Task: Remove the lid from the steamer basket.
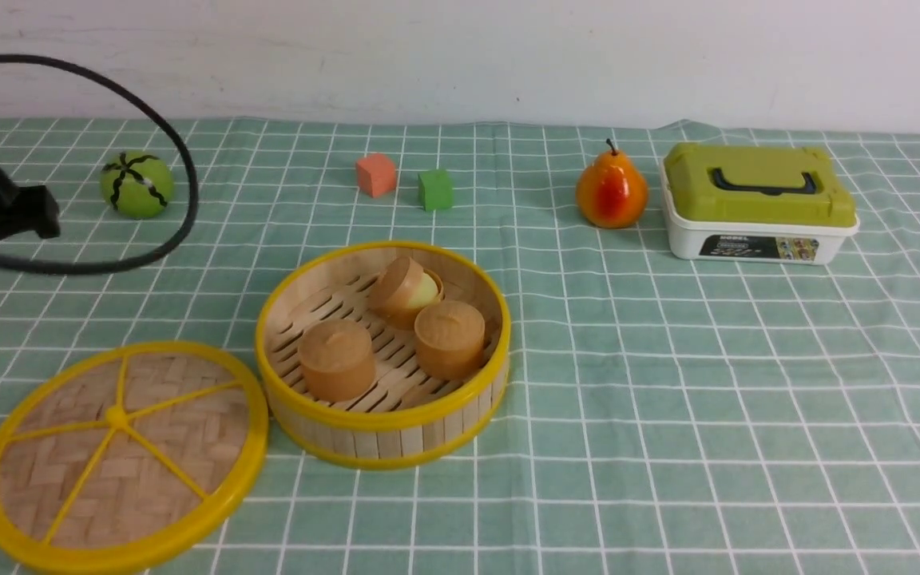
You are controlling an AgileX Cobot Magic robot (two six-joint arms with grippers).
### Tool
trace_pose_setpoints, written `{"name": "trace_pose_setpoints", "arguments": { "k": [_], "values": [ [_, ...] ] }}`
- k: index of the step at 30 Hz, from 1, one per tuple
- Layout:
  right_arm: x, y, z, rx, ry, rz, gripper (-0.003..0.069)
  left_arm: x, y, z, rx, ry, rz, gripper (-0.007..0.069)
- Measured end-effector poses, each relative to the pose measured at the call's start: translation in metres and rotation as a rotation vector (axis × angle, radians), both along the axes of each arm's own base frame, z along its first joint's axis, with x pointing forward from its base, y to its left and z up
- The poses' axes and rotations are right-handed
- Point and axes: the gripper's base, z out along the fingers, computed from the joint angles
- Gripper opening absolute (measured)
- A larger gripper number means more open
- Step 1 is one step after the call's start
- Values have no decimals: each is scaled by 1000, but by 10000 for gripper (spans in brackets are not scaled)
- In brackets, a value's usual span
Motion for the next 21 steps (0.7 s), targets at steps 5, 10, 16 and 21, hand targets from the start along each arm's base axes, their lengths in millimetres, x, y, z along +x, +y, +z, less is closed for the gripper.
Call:
{"name": "trace_pose_setpoints", "arguments": {
  "k": [5, 10, 16, 21],
  "values": [
    [0, 0, 0, 0, 0, 0, 241, -67, -14, -11, -113, -191, -152, -13],
    [0, 0, 0, 0, 0, 0, 241, -122, -31, -53, -264, -409, -305, -13],
    [0, 0, 0, 0, 0, 0, 241, -161, -37, -80, -295, -689, -398, -13],
    [0, 0, 0, 0, 0, 0, 241, -175, -38, -95, -307, -757, -418, -13]
  ]
}}
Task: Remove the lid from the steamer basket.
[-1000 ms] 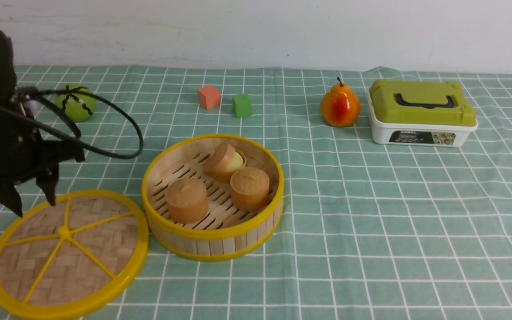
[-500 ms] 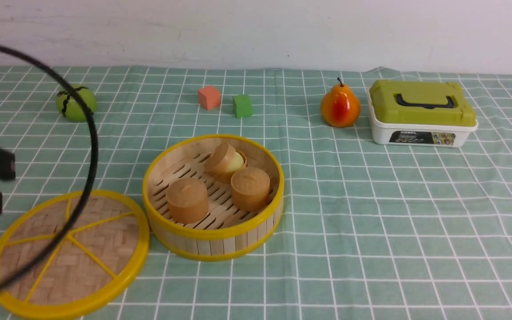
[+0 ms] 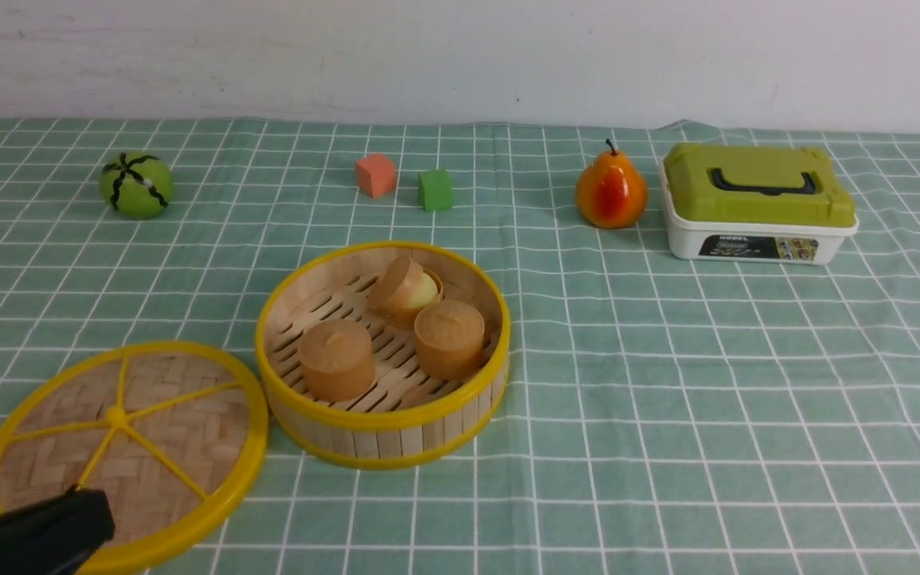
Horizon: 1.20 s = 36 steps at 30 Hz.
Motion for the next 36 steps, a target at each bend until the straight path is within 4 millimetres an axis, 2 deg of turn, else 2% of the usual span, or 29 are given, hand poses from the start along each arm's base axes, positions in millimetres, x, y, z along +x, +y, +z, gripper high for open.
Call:
{"name": "trace_pose_setpoints", "arguments": {
  "k": [8, 14, 18, 22, 27, 28, 30, 32, 36],
  "values": [
    [0, 0, 0, 0, 0, 0, 241, -1, 1, -5, 12, -11, 5, -13],
    [0, 0, 0, 0, 0, 0, 241, 3, 9, -11, 173, -63, 62, -13],
    [0, 0, 0, 0, 0, 0, 241, 6, 14, -15, 177, -80, 117, -13],
    [0, 0, 0, 0, 0, 0, 241, 6, 20, -28, 178, -82, 187, -13],
    [0, 0, 0, 0, 0, 0, 241, -3, 28, -51, 144, -100, 292, -13],
    [0, 0, 0, 0, 0, 0, 241, -7, 31, -63, 118, -111, 331, -13],
    [0, 0, 0, 0, 0, 0, 241, -10, 33, -70, 93, -123, 357, -13],
    [0, 0, 0, 0, 0, 0, 241, -14, 35, -85, 49, -117, 393, -13],
    [0, 0, 0, 0, 0, 0, 241, -17, 38, -95, 52, -61, 421, -11]
  ]
}}
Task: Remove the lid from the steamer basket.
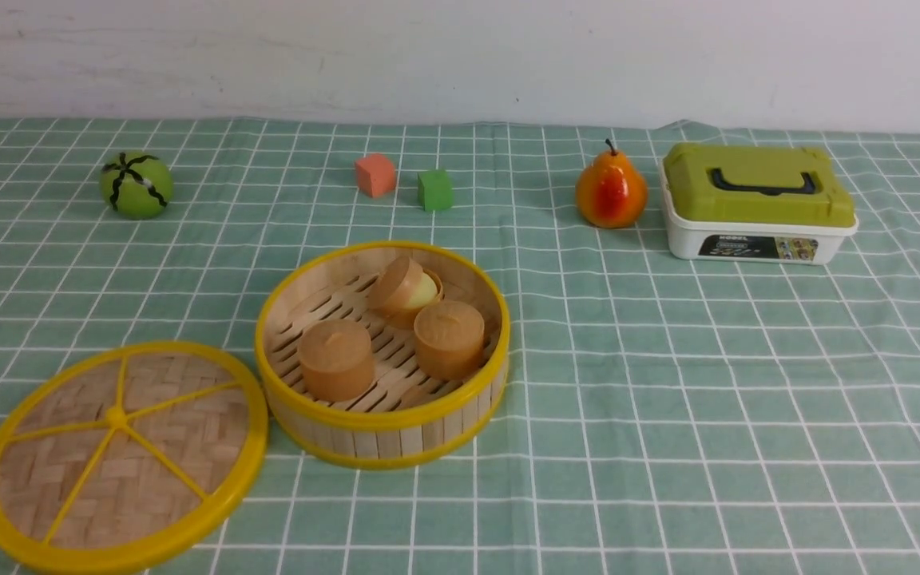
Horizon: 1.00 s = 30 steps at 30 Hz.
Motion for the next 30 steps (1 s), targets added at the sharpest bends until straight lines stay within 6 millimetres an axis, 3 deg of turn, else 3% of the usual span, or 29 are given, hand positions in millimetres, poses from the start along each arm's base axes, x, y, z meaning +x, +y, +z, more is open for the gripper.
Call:
{"name": "trace_pose_setpoints", "arguments": {
  "k": [7, 30],
  "values": [
    [0, 0, 0, 0, 0, 0, 241, -2, 1, -8, 6, 82, 5, -4],
    [0, 0, 0, 0, 0, 0, 241, -2, 1, -8, 4, 89, 6, 15]
  ]
}}
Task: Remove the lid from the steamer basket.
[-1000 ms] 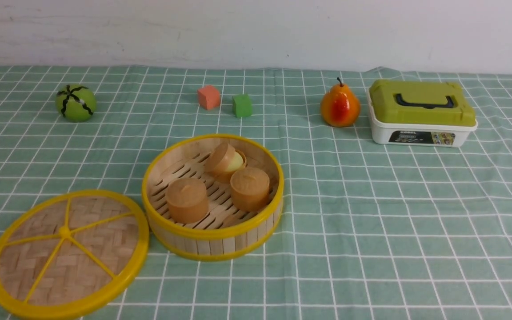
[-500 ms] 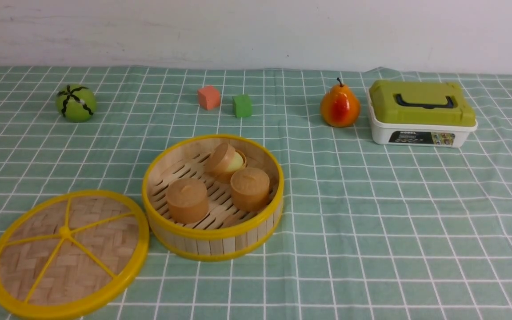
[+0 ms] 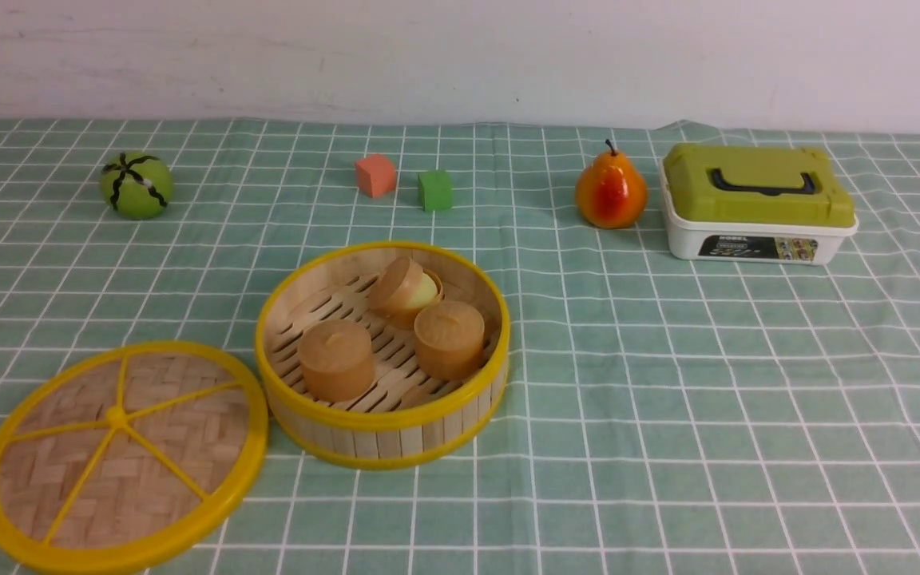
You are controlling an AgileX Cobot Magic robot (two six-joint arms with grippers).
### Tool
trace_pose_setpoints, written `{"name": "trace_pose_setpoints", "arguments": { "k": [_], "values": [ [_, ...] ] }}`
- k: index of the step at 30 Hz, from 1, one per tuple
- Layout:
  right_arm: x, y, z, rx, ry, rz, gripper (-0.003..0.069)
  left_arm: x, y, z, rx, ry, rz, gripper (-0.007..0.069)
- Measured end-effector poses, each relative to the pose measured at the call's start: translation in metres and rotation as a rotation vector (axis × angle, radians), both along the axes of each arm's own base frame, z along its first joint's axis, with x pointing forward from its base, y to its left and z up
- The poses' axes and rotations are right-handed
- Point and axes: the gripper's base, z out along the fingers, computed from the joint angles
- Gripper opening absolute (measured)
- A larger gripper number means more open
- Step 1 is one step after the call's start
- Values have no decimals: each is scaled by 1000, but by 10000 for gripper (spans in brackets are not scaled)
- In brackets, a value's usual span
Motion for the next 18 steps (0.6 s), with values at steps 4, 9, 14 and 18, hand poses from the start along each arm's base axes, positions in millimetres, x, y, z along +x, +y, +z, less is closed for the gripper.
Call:
{"name": "trace_pose_setpoints", "arguments": {
  "k": [4, 9, 14, 18],
  "values": [
    [0, 0, 0, 0, 0, 0, 241, 0, 0, 0, 0, 0, 0, 17],
    [0, 0, 0, 0, 0, 0, 241, 0, 0, 0, 0, 0, 0, 21],
    [0, 0, 0, 0, 0, 0, 241, 0, 0, 0, 0, 0, 0, 22],
    [0, 0, 0, 0, 0, 0, 241, 0, 0, 0, 0, 0, 0, 23]
  ]
}}
